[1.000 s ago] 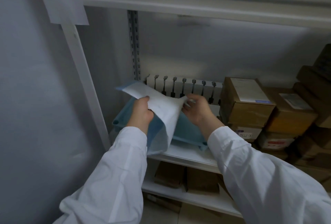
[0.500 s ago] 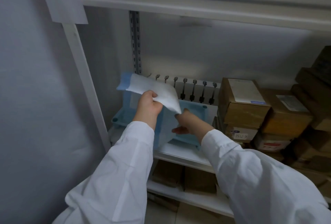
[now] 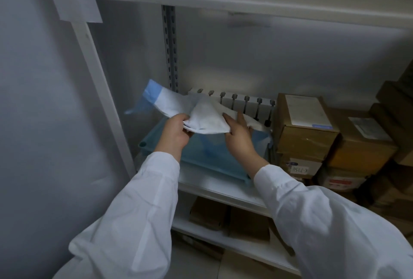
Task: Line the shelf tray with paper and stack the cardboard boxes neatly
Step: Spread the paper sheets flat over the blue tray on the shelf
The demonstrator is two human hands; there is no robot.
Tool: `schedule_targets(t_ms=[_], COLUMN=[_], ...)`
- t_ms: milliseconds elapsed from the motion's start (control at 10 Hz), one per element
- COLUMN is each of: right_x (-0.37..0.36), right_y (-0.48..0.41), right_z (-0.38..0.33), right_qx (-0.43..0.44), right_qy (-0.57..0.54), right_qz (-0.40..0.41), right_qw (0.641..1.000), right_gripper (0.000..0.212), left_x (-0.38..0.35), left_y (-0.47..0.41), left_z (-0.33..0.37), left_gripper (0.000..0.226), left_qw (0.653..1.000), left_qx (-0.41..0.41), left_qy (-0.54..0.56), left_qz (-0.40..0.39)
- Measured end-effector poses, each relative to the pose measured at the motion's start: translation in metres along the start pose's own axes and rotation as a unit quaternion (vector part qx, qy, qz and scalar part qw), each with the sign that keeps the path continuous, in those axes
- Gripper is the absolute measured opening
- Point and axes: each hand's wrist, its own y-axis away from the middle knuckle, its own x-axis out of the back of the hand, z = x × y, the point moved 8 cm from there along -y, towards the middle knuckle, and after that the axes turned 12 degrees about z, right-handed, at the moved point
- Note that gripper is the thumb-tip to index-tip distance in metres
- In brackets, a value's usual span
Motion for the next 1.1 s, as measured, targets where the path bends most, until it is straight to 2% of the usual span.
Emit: schedule_targets(t_ms=[100,200,300,400,500,600,700,800,900,1000,1100], right_x=[0.003,0.018,0.032,0.017,-0.019,-0.063,-0.094,-0.106,-0.108,-0.111,-0.114], right_y=[-0.015,-0.031,-0.048,-0.054,-0.05,-0.036,-0.018,-0.007,-0.005,-0.006,-0.007], right_z=[-0.005,-0.022,-0.047,-0.044,-0.015,0.026,0.048,0.054,0.057,0.055,0.05], right_qx=[0.029,0.039,0.104,0.122,0.072,-0.022,-0.072,-0.064,-0.059,-0.044,-0.049], right_qy=[0.075,0.11,0.162,0.221,0.293,0.32,0.29,0.295,0.31,0.329,0.321], right_qz=[0.02,0.065,0.167,0.192,0.102,-0.091,-0.217,-0.256,-0.262,-0.251,-0.224], right_qw=[0.997,0.991,0.967,0.949,0.948,0.943,0.929,0.918,0.912,0.909,0.919], right_gripper=[0.054,0.069,0.076,0.077,0.077,0.075,0.06,0.054,0.052,0.044,0.04], left_x=[-0.016,-0.041,-0.064,-0.063,-0.033,0.002,0.026,0.037,0.043,0.026,-0.004], left_y=[-0.011,-0.025,-0.037,-0.046,-0.082,-0.108,-0.115,-0.115,-0.127,-0.133,-0.119], left_z=[0.014,0.037,0.064,0.074,0.036,-0.008,-0.035,-0.042,-0.035,-0.021,-0.002], left_gripper=[0.034,0.033,0.033,0.035,0.02,0.027,0.044,0.046,0.044,0.042,0.043], left_qw=[0.999,0.993,0.985,0.984,0.998,0.998,0.992,0.991,0.985,0.987,0.996], left_qx=[-0.025,-0.032,-0.048,-0.08,-0.02,0.064,0.097,0.097,0.076,0.033,-0.002], left_qy=[0.012,0.05,0.066,0.074,0.028,-0.008,-0.042,-0.049,-0.11,-0.148,-0.066], left_qz=[-0.043,-0.104,-0.15,-0.14,-0.051,0.025,0.068,0.077,0.107,0.048,-0.061])
